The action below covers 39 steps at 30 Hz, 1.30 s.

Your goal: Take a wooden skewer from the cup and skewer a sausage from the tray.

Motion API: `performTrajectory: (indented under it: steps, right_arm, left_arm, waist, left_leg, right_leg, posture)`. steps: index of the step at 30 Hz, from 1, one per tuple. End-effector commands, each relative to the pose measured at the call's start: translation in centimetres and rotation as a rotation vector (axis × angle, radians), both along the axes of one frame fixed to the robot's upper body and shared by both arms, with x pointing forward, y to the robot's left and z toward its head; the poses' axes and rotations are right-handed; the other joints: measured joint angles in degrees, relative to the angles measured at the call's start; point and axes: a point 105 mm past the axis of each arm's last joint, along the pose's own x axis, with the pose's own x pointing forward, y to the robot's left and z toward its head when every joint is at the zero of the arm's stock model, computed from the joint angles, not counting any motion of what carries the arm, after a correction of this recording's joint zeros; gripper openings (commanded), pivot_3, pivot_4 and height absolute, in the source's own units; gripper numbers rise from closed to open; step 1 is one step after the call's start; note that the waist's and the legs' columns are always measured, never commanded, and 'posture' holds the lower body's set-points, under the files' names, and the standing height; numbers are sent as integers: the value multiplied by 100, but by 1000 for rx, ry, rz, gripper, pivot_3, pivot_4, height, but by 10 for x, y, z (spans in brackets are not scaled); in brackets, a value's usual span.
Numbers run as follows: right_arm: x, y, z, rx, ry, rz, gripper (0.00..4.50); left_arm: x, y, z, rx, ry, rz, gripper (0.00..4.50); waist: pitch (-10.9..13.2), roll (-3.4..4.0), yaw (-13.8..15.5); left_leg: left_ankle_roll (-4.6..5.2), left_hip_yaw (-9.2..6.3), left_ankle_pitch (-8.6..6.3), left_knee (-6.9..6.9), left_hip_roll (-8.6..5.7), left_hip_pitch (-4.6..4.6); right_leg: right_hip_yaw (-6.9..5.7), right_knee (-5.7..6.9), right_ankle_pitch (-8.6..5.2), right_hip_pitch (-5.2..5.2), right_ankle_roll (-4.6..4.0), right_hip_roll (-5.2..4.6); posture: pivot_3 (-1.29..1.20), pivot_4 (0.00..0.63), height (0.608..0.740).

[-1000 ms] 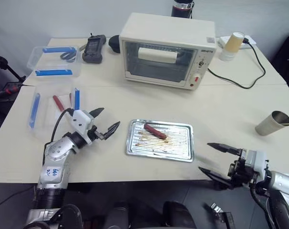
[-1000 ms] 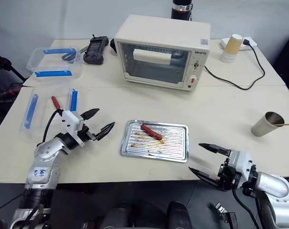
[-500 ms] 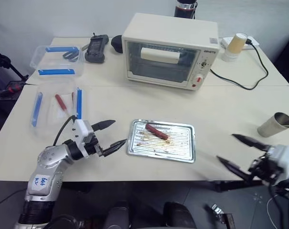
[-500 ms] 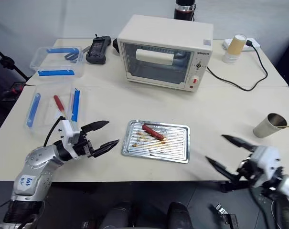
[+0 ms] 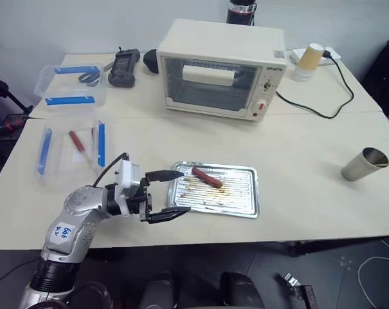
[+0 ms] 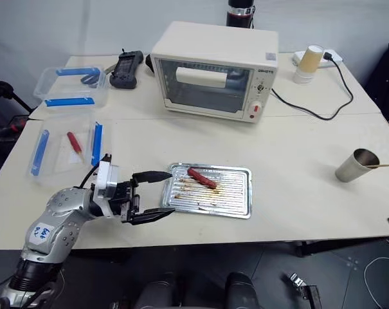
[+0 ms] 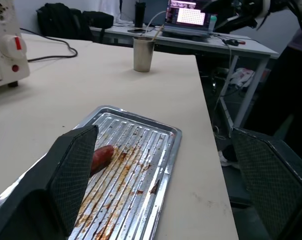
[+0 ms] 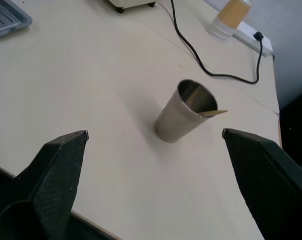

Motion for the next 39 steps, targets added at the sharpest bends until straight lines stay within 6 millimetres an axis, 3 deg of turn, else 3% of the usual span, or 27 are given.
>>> performTrajectory:
  steps: [1, 7, 14, 21, 32, 39]
  right_arm:
    - [18, 0, 9, -67, 109, 65, 4500]
    - [55, -9, 14, -152, 266, 92, 4500]
    - [86, -17, 4, -183, 350, 91, 4500]
    - [105, -21, 1, -199, 344, 78, 4500]
    - [116, -23, -7, -185, 393, 47, 4500]
    - [118, -22, -5, -181, 387, 45, 2244]
  left_arm:
    - [-4, -10, 13, -46, -37, -26, 4476]
    - [-3, -14, 17, -76, -49, -10, 4476]
    - [-10, -14, 17, -71, -46, 20, 4476]
    - [-13, -13, 19, -65, -50, 49, 4476]
    - [-12, -12, 22, -50, -55, 51, 4476]
    - [-11, -12, 22, -50, -59, 63, 4500]
  waist:
    - [0, 0, 0]
    - [2, 1, 20]
    - [10, 17, -13]
    - [10, 21, -8]
    - [8, 25, -17]
    - [7, 29, -10]
  left_leg:
    - [0, -1, 0, -2, 1, 0]
    - [3, 18, -3, 13, 19, -11]
    - [2, 43, -2, 18, 14, -21]
    - [1, 49, -2, 19, 12, -20]
    - [-1, 51, -2, 19, 12, -20]
    - [-1, 50, -2, 19, 12, -20]
  right_leg:
    - [-1, 0, 0, 0, 0, 1]
    - [-6, -1, 0, -6, 1, -2]
    - [-8, -5, 1, -11, 2, -2]
    - [-5, -5, 1, -12, 2, -1]
    - [-5, -4, 1, -13, 2, 0]
    - [-5, -1, 1, -13, 2, 0]
  posture:
    - [0, 150, 740]
    - [0, 150, 740]
    - [0, 150, 740]
    - [0, 150, 740]
    - [0, 150, 740]
    - [0, 150, 740]
